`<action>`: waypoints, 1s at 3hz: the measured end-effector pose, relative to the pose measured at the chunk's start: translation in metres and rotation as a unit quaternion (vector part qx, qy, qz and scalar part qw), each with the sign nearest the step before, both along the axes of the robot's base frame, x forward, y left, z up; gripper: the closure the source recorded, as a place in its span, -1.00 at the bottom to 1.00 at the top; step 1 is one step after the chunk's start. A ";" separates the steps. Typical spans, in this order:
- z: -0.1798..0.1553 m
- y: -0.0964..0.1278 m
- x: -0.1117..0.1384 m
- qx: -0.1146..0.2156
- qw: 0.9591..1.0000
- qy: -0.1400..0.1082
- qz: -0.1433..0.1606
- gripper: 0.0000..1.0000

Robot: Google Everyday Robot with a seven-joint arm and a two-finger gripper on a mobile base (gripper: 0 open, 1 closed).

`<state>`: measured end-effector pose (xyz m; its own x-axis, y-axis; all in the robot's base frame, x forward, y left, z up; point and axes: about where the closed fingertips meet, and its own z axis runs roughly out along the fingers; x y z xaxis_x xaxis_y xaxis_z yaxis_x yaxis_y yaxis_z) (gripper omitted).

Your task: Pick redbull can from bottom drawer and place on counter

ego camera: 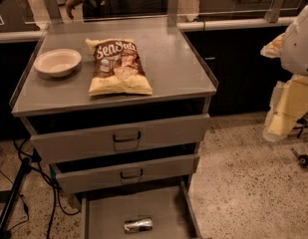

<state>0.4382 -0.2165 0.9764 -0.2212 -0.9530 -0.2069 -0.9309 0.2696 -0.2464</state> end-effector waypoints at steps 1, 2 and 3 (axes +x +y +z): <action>0.000 0.001 0.000 0.000 1.000 -0.001 0.000 -1.00; -0.009 0.034 -0.007 0.014 0.999 0.009 0.028 -1.00; -0.009 0.034 -0.008 0.014 0.999 0.009 0.028 -1.00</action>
Offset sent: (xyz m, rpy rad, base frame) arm -0.0026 0.0297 -0.0132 0.0189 0.0044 0.0632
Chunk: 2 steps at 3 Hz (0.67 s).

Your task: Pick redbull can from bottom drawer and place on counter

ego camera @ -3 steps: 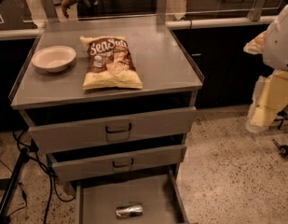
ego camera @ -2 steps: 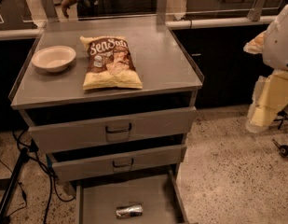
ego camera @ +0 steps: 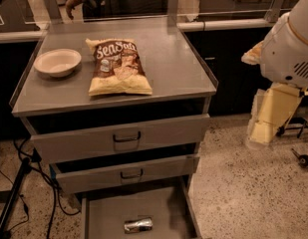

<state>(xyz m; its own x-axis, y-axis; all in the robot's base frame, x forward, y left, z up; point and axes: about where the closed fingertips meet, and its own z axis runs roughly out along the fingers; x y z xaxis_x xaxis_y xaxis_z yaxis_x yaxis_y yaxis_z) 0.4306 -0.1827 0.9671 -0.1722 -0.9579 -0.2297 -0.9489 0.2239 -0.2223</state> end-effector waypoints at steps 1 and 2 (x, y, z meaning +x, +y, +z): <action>-0.017 0.023 -0.013 0.011 1.000 0.012 0.022 -1.00; -0.071 0.089 -0.025 0.039 0.997 0.020 0.063 -1.00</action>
Offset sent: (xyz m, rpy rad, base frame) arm -0.0325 0.1058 -0.0867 0.0885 0.0359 0.1664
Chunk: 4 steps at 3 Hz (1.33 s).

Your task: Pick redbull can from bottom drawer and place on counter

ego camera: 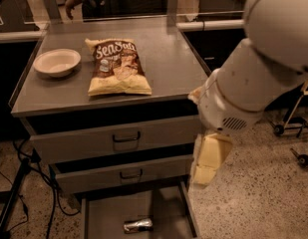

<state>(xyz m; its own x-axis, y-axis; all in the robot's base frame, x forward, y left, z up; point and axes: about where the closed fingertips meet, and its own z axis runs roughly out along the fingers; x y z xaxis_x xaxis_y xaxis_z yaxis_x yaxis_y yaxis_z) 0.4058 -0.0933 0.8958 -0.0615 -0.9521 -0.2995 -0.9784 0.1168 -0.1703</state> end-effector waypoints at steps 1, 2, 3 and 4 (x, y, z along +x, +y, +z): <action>-0.002 0.001 0.000 0.000 1.000 -0.001 0.000 -1.00; -0.022 0.017 -0.002 -0.002 1.000 0.008 -0.009 -1.00; -0.088 0.057 0.016 -0.013 1.000 -0.003 -0.022 -1.00; -0.089 0.057 0.016 -0.013 1.000 -0.003 -0.022 -1.00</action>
Offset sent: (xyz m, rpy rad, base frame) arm -0.0054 0.0382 -0.0537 -0.0075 0.0476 -0.0529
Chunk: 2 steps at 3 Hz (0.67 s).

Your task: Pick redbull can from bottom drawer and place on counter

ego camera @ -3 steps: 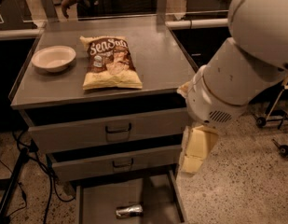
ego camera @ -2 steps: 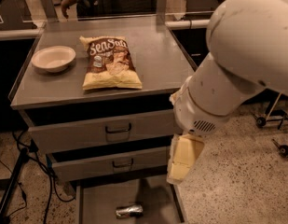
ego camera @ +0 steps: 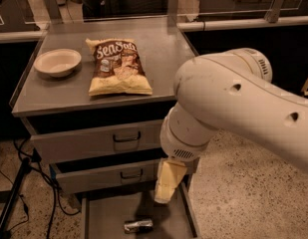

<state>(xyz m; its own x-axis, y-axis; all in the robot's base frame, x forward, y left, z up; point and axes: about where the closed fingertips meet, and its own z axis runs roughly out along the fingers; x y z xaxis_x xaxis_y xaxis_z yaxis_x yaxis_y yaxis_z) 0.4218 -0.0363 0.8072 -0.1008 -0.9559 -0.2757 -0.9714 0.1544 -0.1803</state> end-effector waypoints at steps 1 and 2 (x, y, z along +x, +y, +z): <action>-0.030 0.015 -0.009 0.014 1.000 0.010 0.001 -1.00; -0.108 0.037 -0.009 0.039 0.999 0.007 0.019 -1.00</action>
Offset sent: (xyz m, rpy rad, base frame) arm -0.0104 0.0464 -0.1246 0.0942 0.0212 0.0465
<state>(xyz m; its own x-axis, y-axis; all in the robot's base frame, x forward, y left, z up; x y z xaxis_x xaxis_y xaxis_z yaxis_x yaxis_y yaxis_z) 0.4127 0.0005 0.6994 -0.0686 -0.9349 -0.3483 -0.9795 0.1295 -0.1546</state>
